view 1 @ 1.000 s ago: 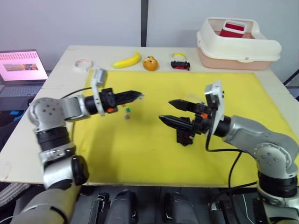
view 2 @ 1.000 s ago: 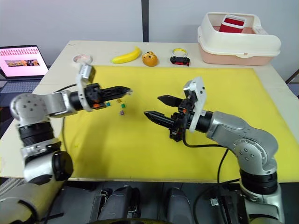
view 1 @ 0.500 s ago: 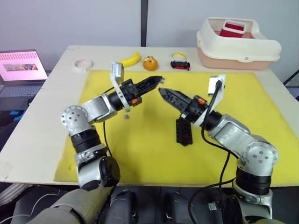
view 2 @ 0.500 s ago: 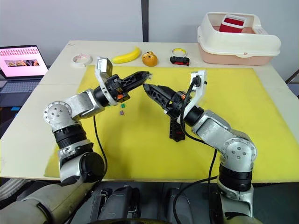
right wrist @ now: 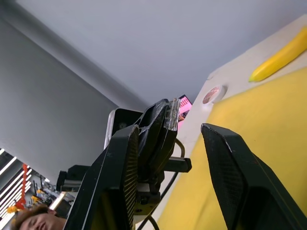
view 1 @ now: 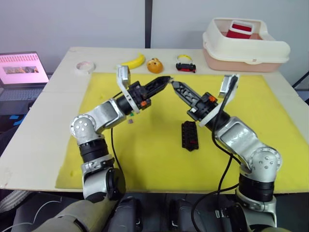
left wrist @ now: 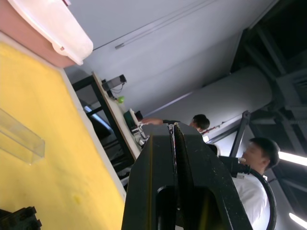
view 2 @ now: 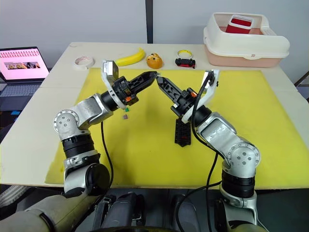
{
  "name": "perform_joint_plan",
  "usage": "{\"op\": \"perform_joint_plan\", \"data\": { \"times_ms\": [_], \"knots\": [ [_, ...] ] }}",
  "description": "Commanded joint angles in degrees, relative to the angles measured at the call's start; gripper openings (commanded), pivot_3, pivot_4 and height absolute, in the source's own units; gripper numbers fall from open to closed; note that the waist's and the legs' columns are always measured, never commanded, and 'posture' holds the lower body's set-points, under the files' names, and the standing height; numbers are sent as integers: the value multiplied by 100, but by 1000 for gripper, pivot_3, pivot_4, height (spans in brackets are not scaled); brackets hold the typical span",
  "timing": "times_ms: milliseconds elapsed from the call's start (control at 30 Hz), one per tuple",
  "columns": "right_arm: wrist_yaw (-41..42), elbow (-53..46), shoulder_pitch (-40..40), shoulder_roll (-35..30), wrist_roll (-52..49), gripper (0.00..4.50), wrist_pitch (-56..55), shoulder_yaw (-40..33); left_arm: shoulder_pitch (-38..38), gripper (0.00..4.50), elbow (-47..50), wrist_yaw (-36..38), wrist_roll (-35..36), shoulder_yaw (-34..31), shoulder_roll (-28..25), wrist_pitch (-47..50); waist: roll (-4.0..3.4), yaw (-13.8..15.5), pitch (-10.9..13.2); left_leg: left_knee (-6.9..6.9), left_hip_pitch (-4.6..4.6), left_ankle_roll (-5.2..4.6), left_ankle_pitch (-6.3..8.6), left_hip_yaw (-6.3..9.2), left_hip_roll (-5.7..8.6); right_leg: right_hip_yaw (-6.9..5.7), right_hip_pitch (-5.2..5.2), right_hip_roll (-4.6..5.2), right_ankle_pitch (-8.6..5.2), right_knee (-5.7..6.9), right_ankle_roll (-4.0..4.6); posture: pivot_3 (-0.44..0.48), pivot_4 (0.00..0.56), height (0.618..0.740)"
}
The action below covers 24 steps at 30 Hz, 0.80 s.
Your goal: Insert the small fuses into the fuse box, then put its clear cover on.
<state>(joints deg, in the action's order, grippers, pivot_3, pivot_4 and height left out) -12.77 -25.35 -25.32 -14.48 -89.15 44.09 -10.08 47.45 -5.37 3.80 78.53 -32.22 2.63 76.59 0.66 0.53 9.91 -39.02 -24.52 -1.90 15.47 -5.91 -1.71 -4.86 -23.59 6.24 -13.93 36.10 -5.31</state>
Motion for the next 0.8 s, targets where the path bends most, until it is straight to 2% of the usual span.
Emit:
{"op": "perform_joint_plan", "data": {
  "times_ms": [33, 233, 333, 400, 667, 700, 800],
  "knots": [
    [-3, -72, -167, 12, -148, 2197, -168, 44, -14, 0, 167, -64, 384, 255, -97, -214, 0, 4, 0, 0, 0, 0, 0, 0, 0, 0, 0, 0, 0, 0, 0, 0, 150, 740],
    [18, -46, -219, -63, -176, 2197, -210, 93, -101, 0, 111, -131, 646, 543, -275, -448, 0, 4, 0, 0, 0, -1, 0, 1, 0, 1, 1, -1, 0, -1, 0, 0, 150, 740],
    [14, -49, -231, -73, -186, 1290, -218, 100, -140, 0, 81, -128, 734, 675, -357, -558, 0, 3, 0, 0, 0, -1, 0, 1, -1, 1, 1, -2, 0, -2, 0, 0, 150, 740],
    [17, -54, -232, -87, -188, 424, -223, 96, -174, 0, 66, -127, 788, 763, -395, -628, 0, 6, 0, 0, 0, -1, 0, 1, -2, 1, 1, -2, -1, -2, 1, 0, 150, 740],
    [-16, -106, -227, -107, -191, 424, -234, 125, -257, 0, -2, -160, 1020, 1047, -557, -844, 0, 4, 0, 1, -1, -1, 1, 1, -2, 1, 1, -3, -1, -4, 2, 0, 150, 740],
    [-11, -117, -229, -101, -189, 172, -242, 130, -267, 0, -1, -164, 1048, 1075, -570, -857, 0, 3, 0, 1, -1, -2, 1, 1, -2, 1, 1, -3, -1, -4, 2, 0, 150, 740],
    [30, -158, -237, -98, -192, 172, -277, 143, -311, 0, 18, -151, 1110, 1175, -622, -885, -1, 2, 0, 2, -1, -2, 1, 1, -2, 1, 0, -3, -1, -5, 2, 0, 150, 740]
  ]
}}
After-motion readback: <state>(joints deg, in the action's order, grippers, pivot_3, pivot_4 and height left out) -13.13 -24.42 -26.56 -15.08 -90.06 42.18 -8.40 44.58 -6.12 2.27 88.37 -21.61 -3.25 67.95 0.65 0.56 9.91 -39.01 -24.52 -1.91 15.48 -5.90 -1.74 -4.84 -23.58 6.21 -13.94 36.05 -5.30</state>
